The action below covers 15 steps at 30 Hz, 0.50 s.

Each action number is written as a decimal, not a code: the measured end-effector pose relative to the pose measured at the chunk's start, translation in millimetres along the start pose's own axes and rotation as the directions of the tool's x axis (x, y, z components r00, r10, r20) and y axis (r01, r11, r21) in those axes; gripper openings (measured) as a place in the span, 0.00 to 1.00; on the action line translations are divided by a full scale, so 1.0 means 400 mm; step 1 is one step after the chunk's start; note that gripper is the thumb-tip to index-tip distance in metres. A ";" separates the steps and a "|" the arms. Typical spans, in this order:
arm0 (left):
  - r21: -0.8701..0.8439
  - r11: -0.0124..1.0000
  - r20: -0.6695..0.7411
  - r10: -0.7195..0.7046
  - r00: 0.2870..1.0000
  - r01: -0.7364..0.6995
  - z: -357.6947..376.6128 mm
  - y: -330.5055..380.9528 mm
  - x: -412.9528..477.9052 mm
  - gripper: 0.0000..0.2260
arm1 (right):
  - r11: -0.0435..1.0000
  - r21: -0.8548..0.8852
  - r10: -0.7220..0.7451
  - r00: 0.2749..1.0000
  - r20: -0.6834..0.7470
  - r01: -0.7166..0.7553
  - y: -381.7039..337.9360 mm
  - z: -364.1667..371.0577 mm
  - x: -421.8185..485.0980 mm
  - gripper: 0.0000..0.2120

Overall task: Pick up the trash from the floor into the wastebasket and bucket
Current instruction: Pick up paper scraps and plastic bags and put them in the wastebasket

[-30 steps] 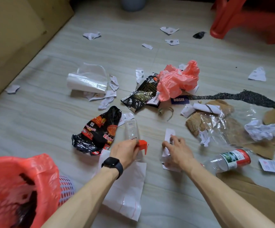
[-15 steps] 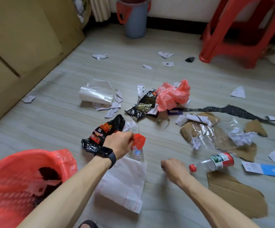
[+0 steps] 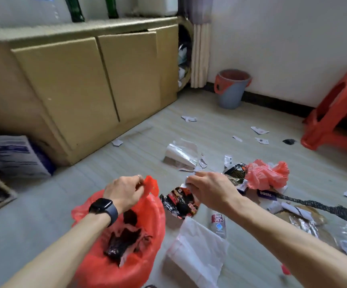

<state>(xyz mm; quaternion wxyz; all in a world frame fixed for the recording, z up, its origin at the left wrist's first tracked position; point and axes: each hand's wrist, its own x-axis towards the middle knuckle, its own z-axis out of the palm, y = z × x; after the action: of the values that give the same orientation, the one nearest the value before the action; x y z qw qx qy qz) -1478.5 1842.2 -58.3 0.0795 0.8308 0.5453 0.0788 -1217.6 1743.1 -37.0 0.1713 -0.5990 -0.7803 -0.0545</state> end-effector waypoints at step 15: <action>0.130 0.975 0.199 -0.204 0.958 0.181 0.211 -0.363 -0.295 0.28 | 0.954 0.097 0.223 0.884 0.411 -0.285 -0.363 0.383 0.002 0.40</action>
<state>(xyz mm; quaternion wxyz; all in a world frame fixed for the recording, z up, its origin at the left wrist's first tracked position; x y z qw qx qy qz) -1636.2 1787.0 -177.6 0.0981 0.7804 0.6157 -0.0482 -1387.4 1748.1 -162.7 0.0616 -0.6796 -0.7152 0.1512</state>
